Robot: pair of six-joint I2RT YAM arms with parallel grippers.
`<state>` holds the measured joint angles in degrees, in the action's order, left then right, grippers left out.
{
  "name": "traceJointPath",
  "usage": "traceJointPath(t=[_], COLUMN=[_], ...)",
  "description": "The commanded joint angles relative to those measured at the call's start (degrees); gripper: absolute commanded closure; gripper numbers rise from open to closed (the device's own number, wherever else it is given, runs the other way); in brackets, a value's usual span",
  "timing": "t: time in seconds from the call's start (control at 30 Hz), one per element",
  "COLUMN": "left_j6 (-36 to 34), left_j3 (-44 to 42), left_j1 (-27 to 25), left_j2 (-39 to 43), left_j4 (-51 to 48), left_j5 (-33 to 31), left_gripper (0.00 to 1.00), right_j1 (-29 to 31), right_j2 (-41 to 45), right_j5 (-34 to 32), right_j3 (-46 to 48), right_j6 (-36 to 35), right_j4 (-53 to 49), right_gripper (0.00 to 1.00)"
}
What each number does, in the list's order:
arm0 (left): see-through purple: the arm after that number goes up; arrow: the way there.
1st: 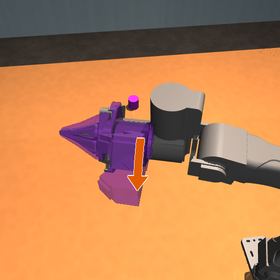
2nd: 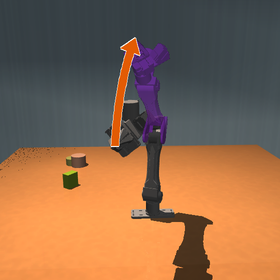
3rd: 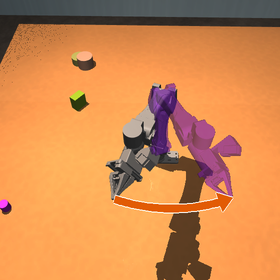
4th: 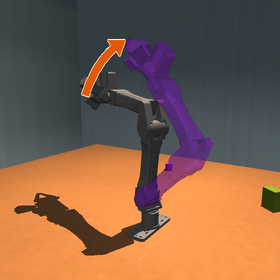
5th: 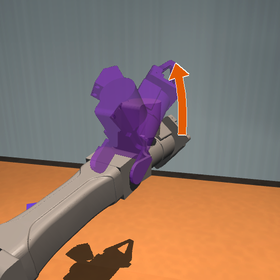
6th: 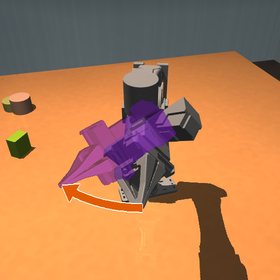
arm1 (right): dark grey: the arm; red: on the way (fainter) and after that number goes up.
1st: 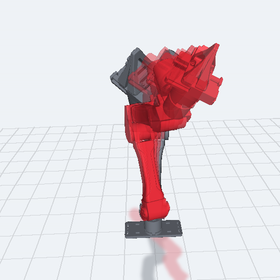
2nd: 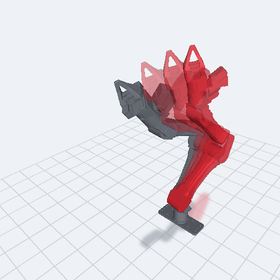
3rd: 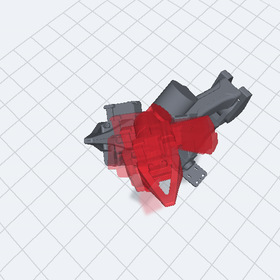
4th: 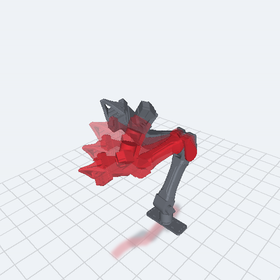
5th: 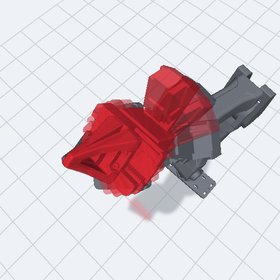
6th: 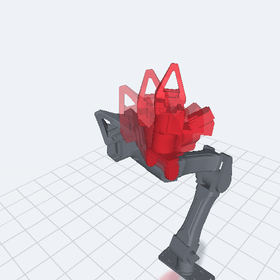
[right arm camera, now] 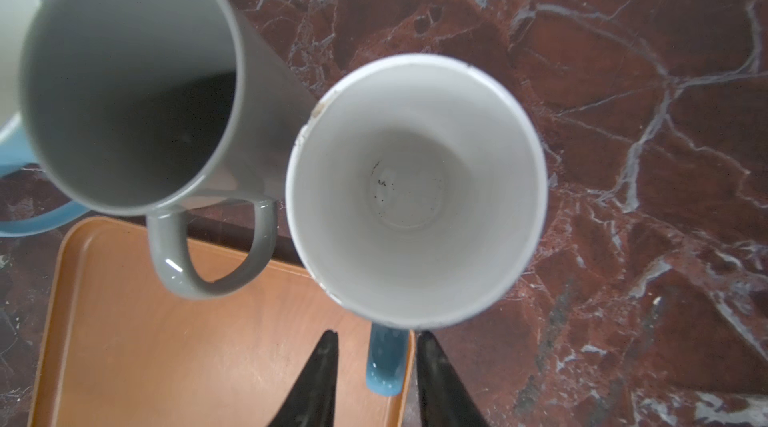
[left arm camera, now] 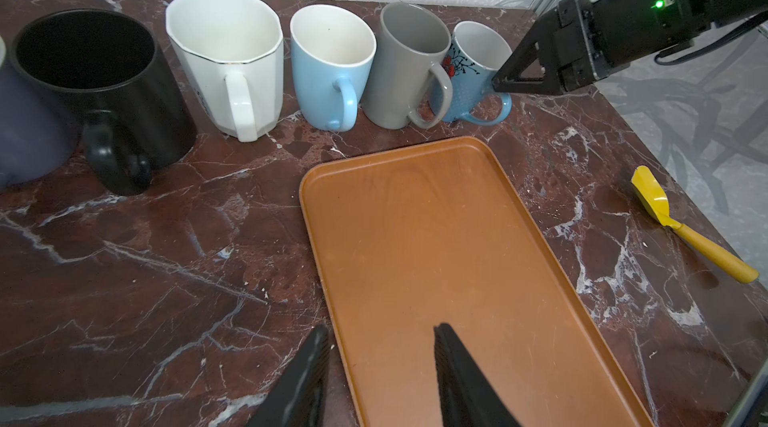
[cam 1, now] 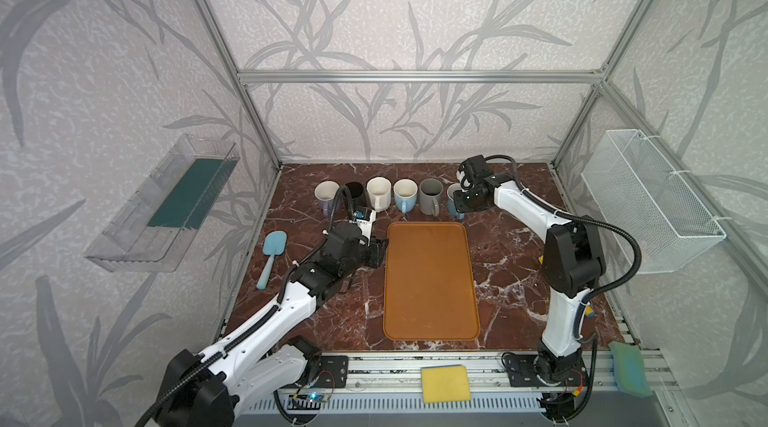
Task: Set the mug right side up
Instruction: 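Open the right gripper and lift it off the blue flowered mug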
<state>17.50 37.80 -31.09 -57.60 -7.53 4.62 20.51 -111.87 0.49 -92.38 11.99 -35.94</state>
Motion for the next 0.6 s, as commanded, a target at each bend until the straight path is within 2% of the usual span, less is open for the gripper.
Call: traceJointPath(t=[0.0,0.17,0.57], left_j6=[-0.9,-1.8,-4.2], left_j3=[2.4,3.8,7.9], left_j1=[-0.1,-0.1,-0.2], left_j2=[0.3,-1.1,-3.6], left_j4=[-2.0,-1.6,-1.2], left_j5=[-3.6,-5.7,-7.8], left_gripper=[0.56,0.44,0.37], right_j1=[-0.6,-0.6,-1.9], right_j2=[3.3,5.9,13.8], right_j5=[-1.2,-1.8,-1.9], right_j3=[0.8,2.4,8.5], right_j6=[-1.2,-2.2,-3.7], right_j4=[-0.5,-0.2,3.5], right_gripper=[0.66,0.66,0.62])
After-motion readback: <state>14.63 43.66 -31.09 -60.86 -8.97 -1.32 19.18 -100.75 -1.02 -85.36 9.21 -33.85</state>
